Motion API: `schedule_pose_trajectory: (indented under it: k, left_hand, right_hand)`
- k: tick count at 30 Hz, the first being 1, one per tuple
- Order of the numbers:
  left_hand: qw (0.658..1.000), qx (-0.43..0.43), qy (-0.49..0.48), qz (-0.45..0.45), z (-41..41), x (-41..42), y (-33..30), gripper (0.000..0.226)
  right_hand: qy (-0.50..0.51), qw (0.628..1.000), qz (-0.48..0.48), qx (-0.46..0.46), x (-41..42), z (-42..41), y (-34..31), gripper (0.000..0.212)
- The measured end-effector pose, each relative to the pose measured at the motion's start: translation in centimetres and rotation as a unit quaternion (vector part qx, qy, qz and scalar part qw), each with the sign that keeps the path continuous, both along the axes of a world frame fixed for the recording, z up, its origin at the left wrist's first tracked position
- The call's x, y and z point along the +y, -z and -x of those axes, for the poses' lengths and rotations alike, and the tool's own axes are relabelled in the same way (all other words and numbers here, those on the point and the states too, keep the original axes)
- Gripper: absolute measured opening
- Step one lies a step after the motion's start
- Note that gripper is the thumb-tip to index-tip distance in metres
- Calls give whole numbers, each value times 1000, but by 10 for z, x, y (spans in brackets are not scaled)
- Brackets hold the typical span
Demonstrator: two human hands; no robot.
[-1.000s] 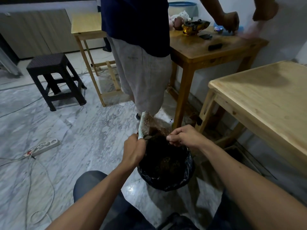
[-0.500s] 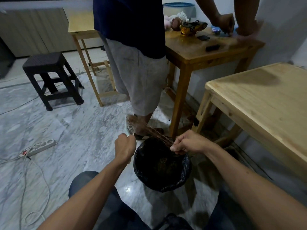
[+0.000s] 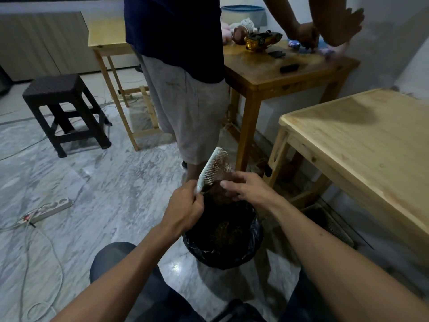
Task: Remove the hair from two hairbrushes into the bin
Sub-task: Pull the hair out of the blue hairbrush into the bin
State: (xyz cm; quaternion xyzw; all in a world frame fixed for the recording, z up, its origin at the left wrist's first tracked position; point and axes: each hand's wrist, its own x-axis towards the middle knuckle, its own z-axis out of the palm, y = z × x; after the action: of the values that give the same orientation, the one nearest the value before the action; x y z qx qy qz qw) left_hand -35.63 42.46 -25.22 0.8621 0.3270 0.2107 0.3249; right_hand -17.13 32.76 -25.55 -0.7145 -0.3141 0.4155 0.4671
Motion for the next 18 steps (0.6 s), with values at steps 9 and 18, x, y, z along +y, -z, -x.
schedule_pose_trajectory:
  k: [9,18]
  left_hand:
    - [984,-57,-143,84,-3,6,-15,16]
    - [995,-37,-95,22,2,15,-3,11]
  right_hand:
    - [-81,957,138,-244,-16,2,9,12]
    - [-167,926,265,-209,1,6,-4,67]
